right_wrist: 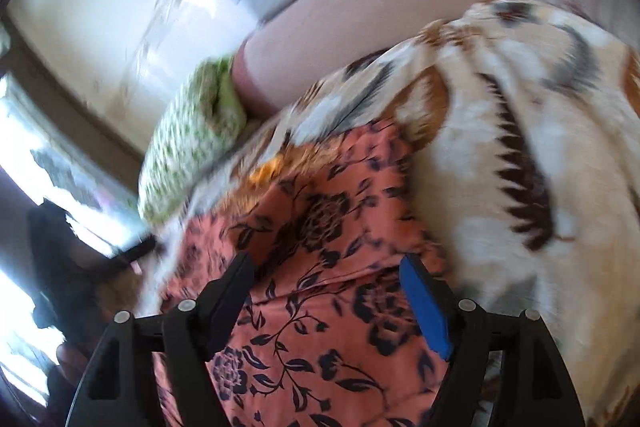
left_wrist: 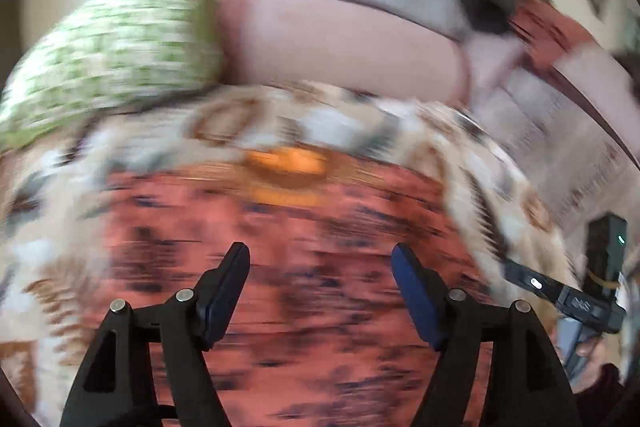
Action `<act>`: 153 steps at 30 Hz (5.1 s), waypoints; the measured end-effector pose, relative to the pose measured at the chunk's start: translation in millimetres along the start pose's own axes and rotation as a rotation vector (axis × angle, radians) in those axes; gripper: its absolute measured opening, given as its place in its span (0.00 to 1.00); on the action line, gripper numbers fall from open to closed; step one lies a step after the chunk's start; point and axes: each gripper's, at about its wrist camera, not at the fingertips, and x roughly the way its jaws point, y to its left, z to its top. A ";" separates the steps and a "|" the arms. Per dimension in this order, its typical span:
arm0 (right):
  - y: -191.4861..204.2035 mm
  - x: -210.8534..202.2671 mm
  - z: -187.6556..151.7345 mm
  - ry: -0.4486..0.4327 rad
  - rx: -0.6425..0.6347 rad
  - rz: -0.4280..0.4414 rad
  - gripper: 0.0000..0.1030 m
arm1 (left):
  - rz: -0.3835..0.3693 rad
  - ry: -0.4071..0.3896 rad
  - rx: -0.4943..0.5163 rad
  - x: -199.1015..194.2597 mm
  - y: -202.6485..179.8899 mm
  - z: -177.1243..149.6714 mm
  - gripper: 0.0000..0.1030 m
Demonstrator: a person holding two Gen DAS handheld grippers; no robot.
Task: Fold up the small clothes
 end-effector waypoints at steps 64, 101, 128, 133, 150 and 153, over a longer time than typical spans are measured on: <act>-6.6 -77.5 -107.5 0.202 0.083 -0.007 0.60 | 0.352 0.082 -0.233 -116.8 87.5 -205.0 0.66; 96.1 -44.6 -143.9 0.236 -0.251 -0.021 0.60 | 0.523 0.013 -0.131 -138.1 31.0 -181.6 0.77; 1.2 -72.3 -147.0 0.283 -0.070 -0.218 0.64 | 0.194 0.240 -0.273 -107.3 132.8 -243.9 0.71; 4.2 -71.3 -146.2 0.277 -0.064 -0.213 0.64 | 0.140 0.240 -0.247 -93.3 130.8 -241.8 0.44; 16.6 -55.6 -151.5 0.306 -0.070 -0.186 0.64 | 0.073 0.243 -0.189 -83.4 122.9 -237.1 0.13; 16.9 -55.9 -150.8 0.301 -0.076 -0.188 0.64 | 0.033 0.229 -0.178 -83.0 113.8 -233.3 0.11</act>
